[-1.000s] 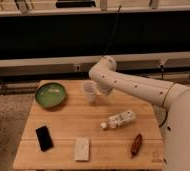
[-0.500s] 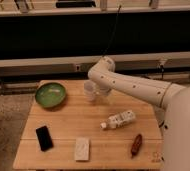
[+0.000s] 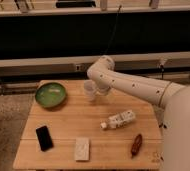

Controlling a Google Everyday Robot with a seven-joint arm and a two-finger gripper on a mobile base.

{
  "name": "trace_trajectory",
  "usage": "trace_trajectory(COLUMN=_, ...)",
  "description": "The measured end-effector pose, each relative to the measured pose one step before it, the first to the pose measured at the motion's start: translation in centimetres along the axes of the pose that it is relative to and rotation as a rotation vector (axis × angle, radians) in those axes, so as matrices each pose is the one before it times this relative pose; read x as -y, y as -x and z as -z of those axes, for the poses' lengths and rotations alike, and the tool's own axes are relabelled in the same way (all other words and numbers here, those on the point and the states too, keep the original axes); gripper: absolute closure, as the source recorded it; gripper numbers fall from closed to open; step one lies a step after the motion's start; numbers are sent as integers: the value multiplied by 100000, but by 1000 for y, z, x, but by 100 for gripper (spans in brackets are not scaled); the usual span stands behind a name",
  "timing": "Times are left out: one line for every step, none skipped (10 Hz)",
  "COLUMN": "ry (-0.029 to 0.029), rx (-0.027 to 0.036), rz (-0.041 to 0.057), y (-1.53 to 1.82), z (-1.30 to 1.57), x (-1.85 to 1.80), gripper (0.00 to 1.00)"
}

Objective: Pick up the ceramic cup

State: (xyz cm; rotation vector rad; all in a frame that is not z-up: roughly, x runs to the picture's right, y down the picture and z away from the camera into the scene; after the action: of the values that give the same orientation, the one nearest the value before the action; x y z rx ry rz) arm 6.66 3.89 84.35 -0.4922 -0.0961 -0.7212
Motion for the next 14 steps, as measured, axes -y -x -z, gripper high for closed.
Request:
trace_trajectory(ry=-72, rx=-62, rz=244, y=-42, z=146, x=111, gripper=20)
trace_trajectory(ry=59, rx=32, rz=274, y=6, z=26, x=74, gripper=20)
trace_trajectory(ry=-150, rx=45, rz=583, y=64, z=110, x=276, gripper=20)
trace_trajectory(ry=2, rx=15, rz=221, y=7, z=47, x=98, gripper=20)
trace_trajectory(ry=4, rx=73, rz=106, y=-6, z=37, x=36, gripper=20)
trace_trajectory(ry=28, rx=86, rz=-13, y=-55, z=14, x=14, gripper=20)
trace_trajectory(ry=61, rx=135, rz=323, y=6, z=33, x=85, gripper=20)
trace_trajectory(ry=-12, rx=128, rz=362, y=62, z=81, x=165, gripper=20)
trace_trajectory(ry=-13, rx=54, rz=314, y=56, z=63, x=157, gripper=20)
trace_trajectory(ry=-84, rx=187, rz=453, y=104, z=82, x=231, gripper=20)
trace_trajectory(ry=20, rx=76, rz=54, y=-51, z=9, x=36, gripper=20)
trace_trajectory(ry=72, rx=142, rz=-10, y=-32, z=-49, x=-7, gripper=20)
trace_trajectory(ry=-51, rx=232, rz=372, y=107, z=-9, x=232, gripper=20)
trace_trajectory(ry=14, rx=151, rz=302, y=116, z=-4, x=178, gripper=20)
